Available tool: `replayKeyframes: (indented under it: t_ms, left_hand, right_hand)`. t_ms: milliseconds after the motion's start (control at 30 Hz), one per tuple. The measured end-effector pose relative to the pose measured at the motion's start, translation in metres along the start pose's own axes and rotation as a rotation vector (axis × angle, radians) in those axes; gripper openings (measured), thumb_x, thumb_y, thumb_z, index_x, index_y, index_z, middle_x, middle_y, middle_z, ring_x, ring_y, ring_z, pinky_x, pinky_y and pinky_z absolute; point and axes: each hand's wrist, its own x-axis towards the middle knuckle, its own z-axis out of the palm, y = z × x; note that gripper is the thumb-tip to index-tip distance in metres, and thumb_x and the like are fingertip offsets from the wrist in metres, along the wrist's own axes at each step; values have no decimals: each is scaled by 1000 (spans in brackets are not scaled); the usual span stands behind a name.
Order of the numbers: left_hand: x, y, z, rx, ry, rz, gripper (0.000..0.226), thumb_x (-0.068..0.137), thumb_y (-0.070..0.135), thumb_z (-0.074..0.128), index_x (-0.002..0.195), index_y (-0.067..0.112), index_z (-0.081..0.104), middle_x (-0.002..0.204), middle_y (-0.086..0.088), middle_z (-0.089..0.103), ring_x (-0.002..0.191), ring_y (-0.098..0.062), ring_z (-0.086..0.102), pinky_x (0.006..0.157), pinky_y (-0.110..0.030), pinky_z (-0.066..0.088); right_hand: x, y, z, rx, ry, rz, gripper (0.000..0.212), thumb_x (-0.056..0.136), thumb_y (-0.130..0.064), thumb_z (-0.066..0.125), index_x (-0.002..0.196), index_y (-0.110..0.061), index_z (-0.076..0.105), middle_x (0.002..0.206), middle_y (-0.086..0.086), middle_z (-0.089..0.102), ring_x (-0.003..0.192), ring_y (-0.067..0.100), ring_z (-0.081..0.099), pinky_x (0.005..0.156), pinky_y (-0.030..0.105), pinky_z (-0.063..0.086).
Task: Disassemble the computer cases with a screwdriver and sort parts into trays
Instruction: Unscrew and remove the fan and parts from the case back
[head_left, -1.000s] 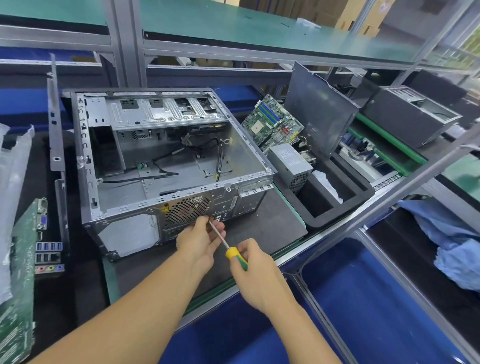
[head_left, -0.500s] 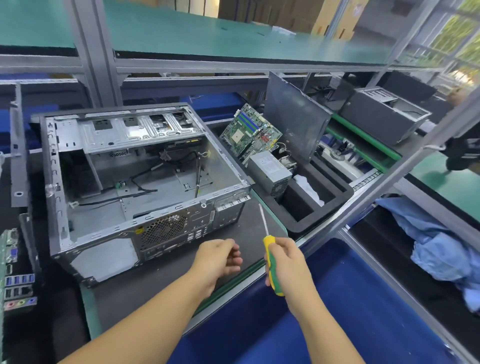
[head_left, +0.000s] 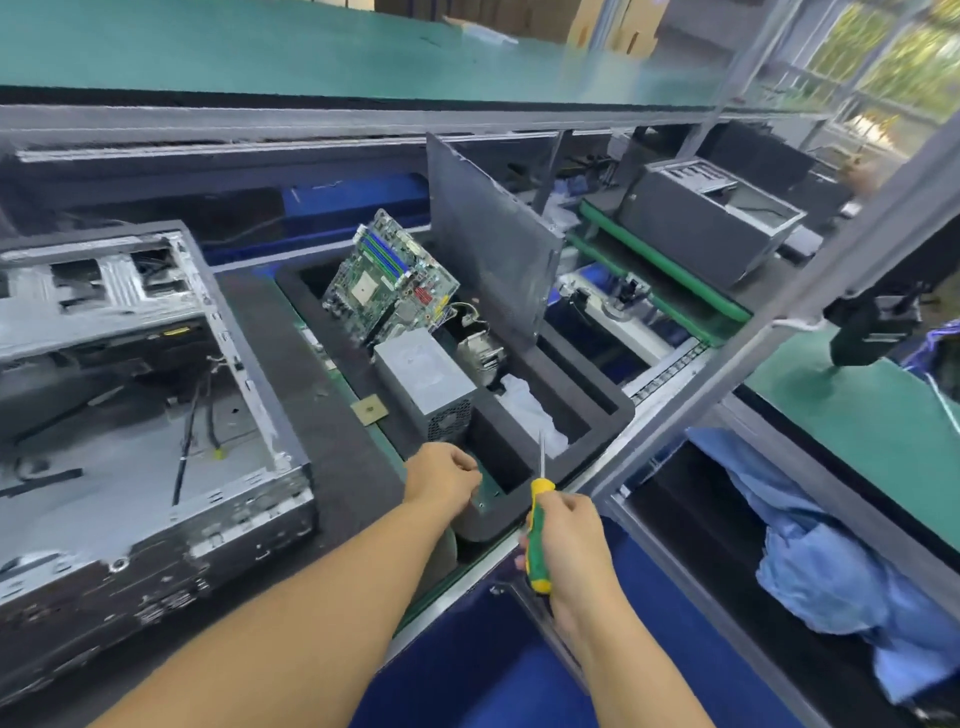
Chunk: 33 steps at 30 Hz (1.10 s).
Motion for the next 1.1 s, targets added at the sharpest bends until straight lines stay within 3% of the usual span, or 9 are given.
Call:
replayKeyframes:
  t_ms: [67, 167, 367, 600, 800, 867, 967, 1033, 1100]
  left_hand:
    - [10, 4, 7, 34, 32, -36, 24, 87, 4, 60, 94, 15, 79, 91, -7, 77, 89, -23, 72, 84, -35, 58]
    - [6, 9, 2, 45, 66, -21, 33, 92, 9, 49, 105, 21, 77, 104, -4, 75, 90, -18, 72, 78, -29, 58]
    - [-39, 62, -50, -71, 27, 219, 20, 92, 15, 52, 101, 24, 69, 102, 3, 74, 96, -15, 68, 89, -32, 54]
    - [-116, 52, -193, 275, 61, 485, 24, 88, 7, 53, 104, 16, 69, 101, 1, 71, 91, -16, 62, 82, -26, 49]
    - [-160, -26, -346, 735, 9, 245, 30, 95, 34, 56, 117, 17, 67, 123, -3, 66, 105, -19, 59, 89, -29, 46]
    - [-167, -55, -369, 802, -148, 82, 57, 97, 56, 49, 132, 12, 61, 140, -7, 55, 120, -23, 55, 99, -34, 42]
    - [-179, -91, -373, 596, -377, -71, 92, 82, 77, 51, 147, 12, 44, 155, -1, 38, 138, -23, 41, 113, -38, 35]
    - [-184, -106, -373, 593, -425, 10, 82, 79, 64, 70, 143, 18, 48, 145, 4, 48, 134, -21, 46, 112, -38, 37]
    - [-184, -116, -375, 711, -354, 149, 65, 82, 32, 80, 139, 21, 52, 135, 4, 56, 125, -21, 53, 107, -35, 41]
  right_hand:
    - [16, -5, -3, -34, 6, -6, 21, 103, -32, 49, 100, -11, 52, 74, 9, 56, 49, 19, 49, 40, 25, 41]
    - [31, -10, 2, -17, 9, -40, 17, 103, -33, 51, 104, -16, 54, 85, 7, 59, 58, 18, 55, 44, 26, 45]
    - [5, -20, 44, 222, -12, -162, 8, 100, -33, 50, 104, -26, 53, 78, -3, 63, 47, 12, 59, 53, 36, 50]
    - [-97, -18, 113, 328, -125, -284, 10, 103, -25, 44, 102, -32, 51, 90, 2, 57, 50, 10, 55, 44, 28, 46]
    - [-200, 17, 165, 400, -214, -316, 12, 103, -19, 46, 103, -28, 54, 73, -5, 57, 49, 11, 54, 41, 27, 45]
    - [-228, 37, 178, 359, -282, -349, 13, 103, -14, 47, 105, -26, 54, 68, -9, 58, 50, 13, 54, 41, 29, 45]
    - [-260, 68, 189, 246, -392, -436, 16, 102, -9, 52, 108, -23, 56, 75, -8, 62, 55, 15, 56, 43, 30, 47]
    - [-274, 87, 190, 149, -467, -466, 20, 101, -7, 55, 110, -24, 58, 83, -6, 64, 57, 17, 56, 44, 30, 47]
    - [-283, 100, 189, 46, -518, -454, 21, 101, -7, 55, 110, -25, 59, 88, -5, 64, 55, 18, 55, 43, 30, 45]
